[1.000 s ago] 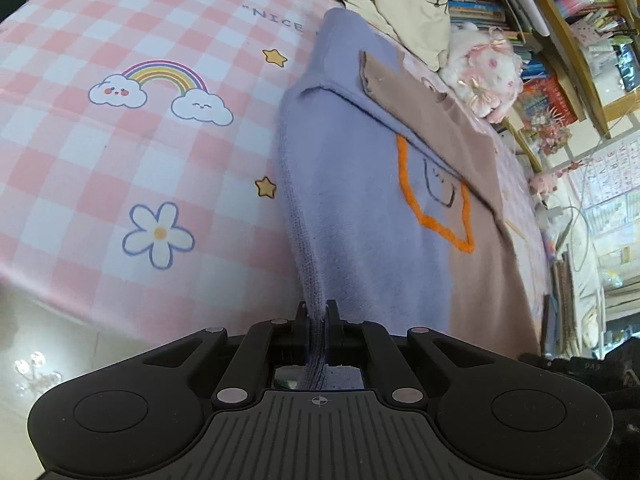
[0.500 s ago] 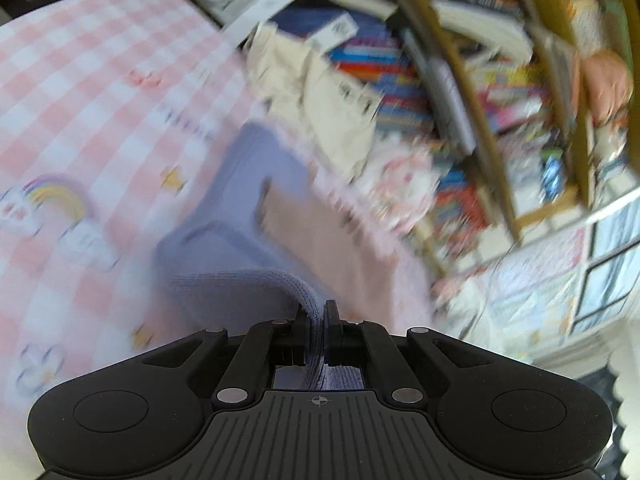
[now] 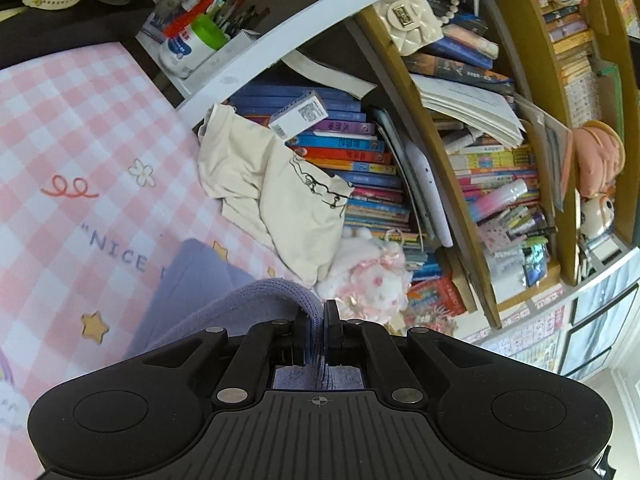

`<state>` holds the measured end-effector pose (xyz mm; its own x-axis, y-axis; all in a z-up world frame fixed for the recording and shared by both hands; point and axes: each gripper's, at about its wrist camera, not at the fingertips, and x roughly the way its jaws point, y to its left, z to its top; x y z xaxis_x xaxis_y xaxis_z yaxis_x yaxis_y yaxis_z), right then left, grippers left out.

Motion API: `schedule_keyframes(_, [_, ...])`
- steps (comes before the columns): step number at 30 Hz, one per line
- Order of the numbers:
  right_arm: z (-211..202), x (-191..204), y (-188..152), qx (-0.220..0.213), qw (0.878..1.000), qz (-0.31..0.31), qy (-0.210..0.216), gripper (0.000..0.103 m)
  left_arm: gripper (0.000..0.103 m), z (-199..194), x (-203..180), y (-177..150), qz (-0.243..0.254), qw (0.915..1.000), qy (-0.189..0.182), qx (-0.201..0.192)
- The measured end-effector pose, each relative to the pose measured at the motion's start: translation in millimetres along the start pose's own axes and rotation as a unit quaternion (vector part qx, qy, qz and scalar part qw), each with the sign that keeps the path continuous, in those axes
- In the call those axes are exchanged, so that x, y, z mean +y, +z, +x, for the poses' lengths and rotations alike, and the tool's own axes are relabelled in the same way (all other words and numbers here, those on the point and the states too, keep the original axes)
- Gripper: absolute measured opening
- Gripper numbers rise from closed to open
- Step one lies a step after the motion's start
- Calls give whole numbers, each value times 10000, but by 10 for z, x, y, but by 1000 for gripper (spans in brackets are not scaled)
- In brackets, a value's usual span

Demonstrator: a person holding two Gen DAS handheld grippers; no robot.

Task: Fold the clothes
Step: 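Lift the hem with both grippers and fold it up toward the collar, then lay the hem on the collar and open both grippers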

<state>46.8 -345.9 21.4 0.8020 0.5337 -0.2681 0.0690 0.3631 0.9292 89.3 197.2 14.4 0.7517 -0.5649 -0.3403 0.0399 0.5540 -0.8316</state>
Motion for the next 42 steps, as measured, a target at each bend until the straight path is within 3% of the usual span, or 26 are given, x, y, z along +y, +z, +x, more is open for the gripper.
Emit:
schedule_keyframes(10, [480, -176, 175, -150, 9989, 64, -447, 7, 4, 538, 99, 165, 169, 9984, 508, 192])
schedule_keyframes(22, [883, -398, 292, 31, 9951, 15, -993, 7, 6, 937, 238, 180, 429, 9911, 1131, 552])
schedule_keyframes(24, [935, -432, 306, 52, 9936, -6, -1132, 15, 14, 985, 268, 190, 409, 9887, 1306, 616])
schedule_keyframes(26, [942, -447, 320, 4, 9916, -74, -1295, 28, 29, 980, 277, 209, 466, 9858, 1494, 614])
schedule_keyframes(28, [899, -446, 338, -66, 9899, -232, -1397, 30, 46, 932, 270, 228, 598, 9829, 1653, 550])
schedule_keyframes(30, [842, -432, 357, -82, 9878, -472, -1483, 31, 52, 799, 243, 228, 919, 9816, 1642, 313])
schedule_keyframes(32, [814, -407, 349, -2, 9808, -909, -1726, 32, 52, 690, 217, 218, 1252, 9782, 1653, 126])
schedule_keyframes(38, [960, -361, 173, 484, 9488, -2121, -2289, 32, 48, 790, 168, 36, 2430, 9466, 2076, 438])
schedule_keyframes(40, [1054, -351, 122, 552, 9419, -2308, -2378, 31, 48, 893, 158, -28, 2638, 9399, 2098, 543])
schedule_keyframes(41, [1101, -345, 104, 575, 9385, -2374, -2440, 25, 47, 951, 166, -52, 2680, 9376, 2133, 599])
schedule_keyframes(42, [1145, -339, 89, 605, 9352, -2440, -2493, 8, 27, 980, 179, -64, 2658, 9383, 2123, 619])
